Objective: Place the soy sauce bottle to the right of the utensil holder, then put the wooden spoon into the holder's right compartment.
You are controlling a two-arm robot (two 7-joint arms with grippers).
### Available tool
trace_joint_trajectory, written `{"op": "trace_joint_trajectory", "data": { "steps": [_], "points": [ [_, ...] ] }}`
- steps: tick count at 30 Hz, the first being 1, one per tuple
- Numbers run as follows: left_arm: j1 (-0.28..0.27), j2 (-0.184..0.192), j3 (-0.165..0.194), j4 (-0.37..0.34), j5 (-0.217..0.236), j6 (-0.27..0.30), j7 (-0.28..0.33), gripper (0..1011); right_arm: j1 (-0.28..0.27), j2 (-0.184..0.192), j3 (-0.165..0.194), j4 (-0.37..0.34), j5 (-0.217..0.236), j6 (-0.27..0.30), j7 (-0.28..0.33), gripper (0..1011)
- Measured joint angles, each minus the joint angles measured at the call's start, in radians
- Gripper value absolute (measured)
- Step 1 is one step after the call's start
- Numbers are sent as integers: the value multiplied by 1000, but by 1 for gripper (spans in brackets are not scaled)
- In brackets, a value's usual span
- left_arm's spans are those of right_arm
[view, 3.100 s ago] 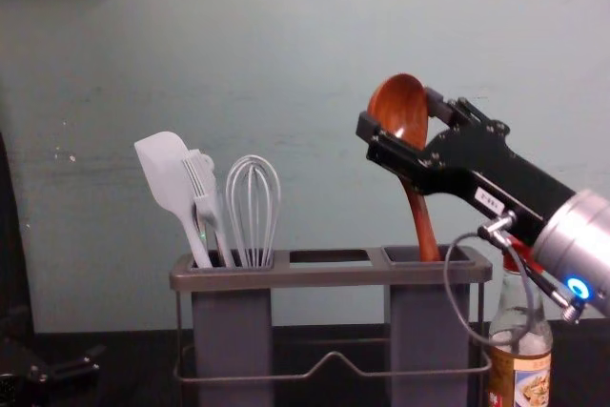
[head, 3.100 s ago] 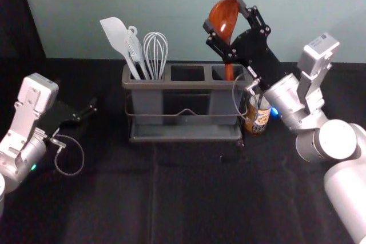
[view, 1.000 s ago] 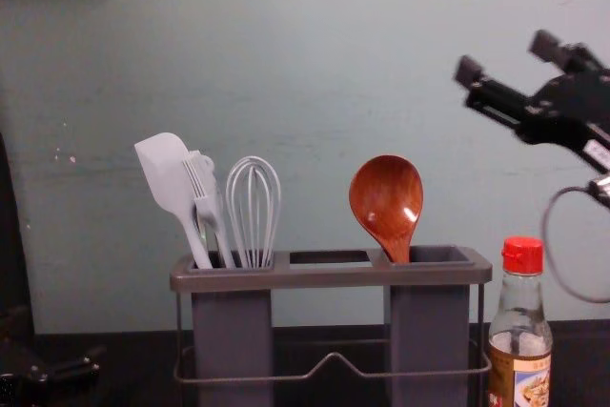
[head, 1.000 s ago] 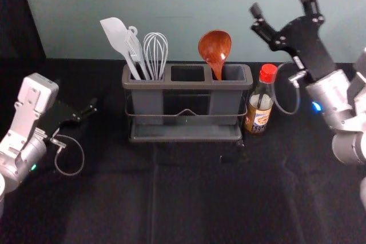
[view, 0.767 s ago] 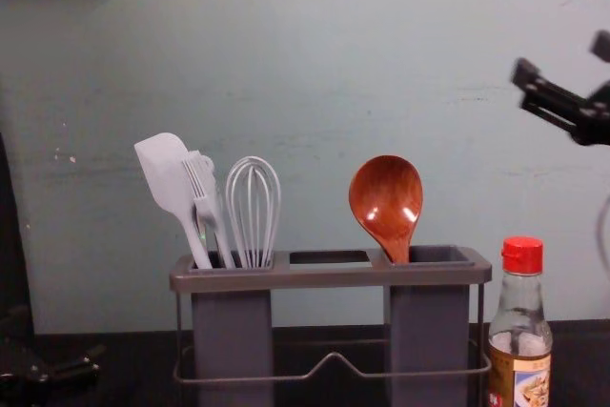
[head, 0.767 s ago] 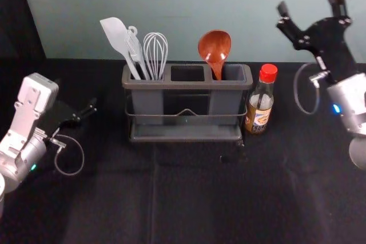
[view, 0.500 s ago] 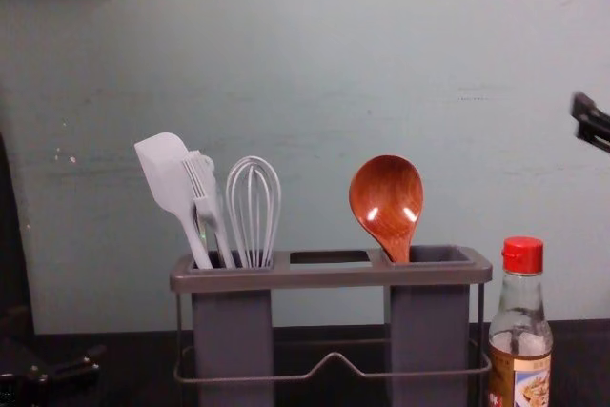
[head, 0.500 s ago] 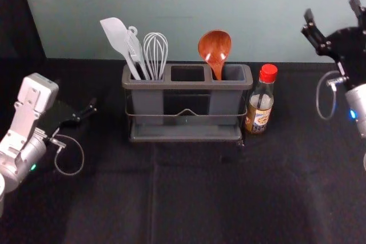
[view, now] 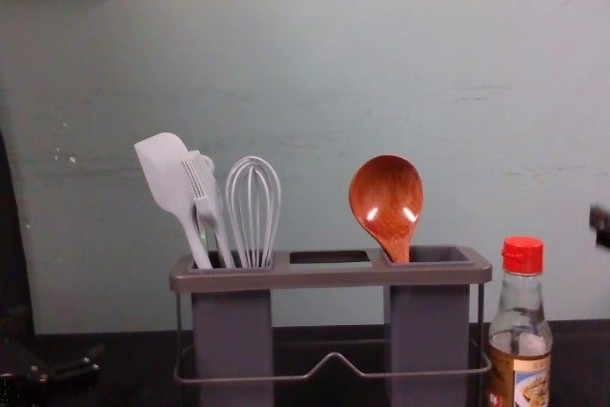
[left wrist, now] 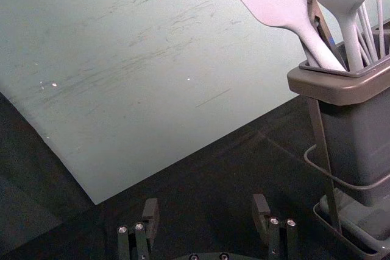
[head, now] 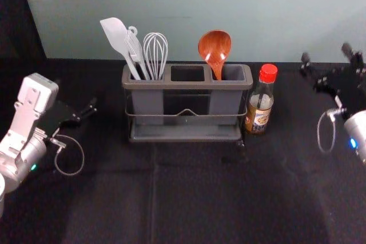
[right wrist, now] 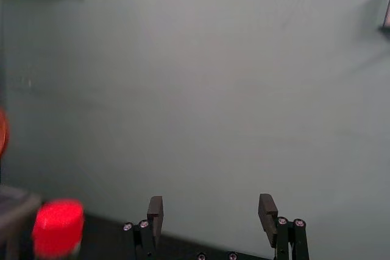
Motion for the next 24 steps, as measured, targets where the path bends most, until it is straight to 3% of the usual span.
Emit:
{"op": "trace_joint_trajectory", "data": {
  "steps": [7,24],
  "points": [
    [0,0,0,0,0,0,0,1005,-37,0,-11,-4,-22,51,-29,1002],
    [0,0,0,0,0,0,0,1005,-50,6,-21,7,-24,36,-30,1002]
  ]
}}
